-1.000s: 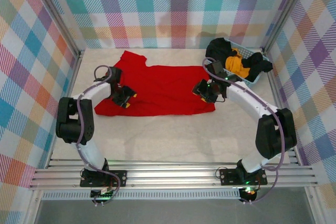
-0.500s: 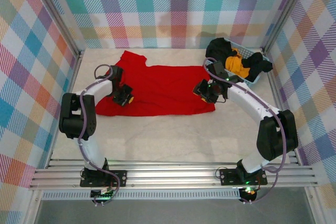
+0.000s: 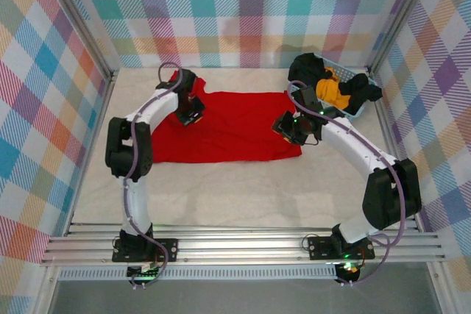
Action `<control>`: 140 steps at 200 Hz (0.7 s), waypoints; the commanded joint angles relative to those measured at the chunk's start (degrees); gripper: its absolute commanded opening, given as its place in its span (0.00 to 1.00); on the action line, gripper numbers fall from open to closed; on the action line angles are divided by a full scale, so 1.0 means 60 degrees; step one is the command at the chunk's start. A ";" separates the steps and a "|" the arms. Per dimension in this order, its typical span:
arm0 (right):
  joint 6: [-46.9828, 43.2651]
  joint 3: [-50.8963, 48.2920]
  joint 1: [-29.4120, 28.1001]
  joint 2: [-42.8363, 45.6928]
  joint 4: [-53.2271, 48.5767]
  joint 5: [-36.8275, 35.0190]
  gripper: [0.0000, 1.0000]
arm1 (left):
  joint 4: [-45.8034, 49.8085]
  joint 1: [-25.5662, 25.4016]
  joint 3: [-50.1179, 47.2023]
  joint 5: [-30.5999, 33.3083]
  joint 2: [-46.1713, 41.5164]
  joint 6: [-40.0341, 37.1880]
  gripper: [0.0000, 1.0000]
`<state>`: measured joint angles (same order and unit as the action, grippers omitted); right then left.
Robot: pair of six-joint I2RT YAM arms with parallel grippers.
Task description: Fold and stack the t-shirts
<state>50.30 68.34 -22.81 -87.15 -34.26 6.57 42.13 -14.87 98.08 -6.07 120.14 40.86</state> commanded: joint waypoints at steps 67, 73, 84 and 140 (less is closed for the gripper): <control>0.0112 -0.0103 -0.0007 0.0047 -0.0212 -0.0022 0.40 | 0.2411 -0.1018 0.1611 0.1577 0.1239 -0.2439 0.00; 0.0130 -0.0119 -0.0007 0.0003 -0.0193 -0.0039 0.40 | 0.2399 -0.1022 0.1624 0.1612 0.1260 -0.2465 0.00; 0.0219 -0.0241 0.0018 -0.0060 -0.0110 0.0000 0.40 | 0.2248 -0.1022 0.1616 0.1661 0.1222 -0.2550 0.00; 0.1109 -0.2500 0.1604 0.0623 0.0919 0.0076 0.34 | 0.1251 -0.1032 0.0701 0.2142 -0.0908 -0.2233 0.87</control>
<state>53.82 58.54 -18.24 -86.04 -31.27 6.50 51.22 -21.15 105.32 4.23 125.01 26.11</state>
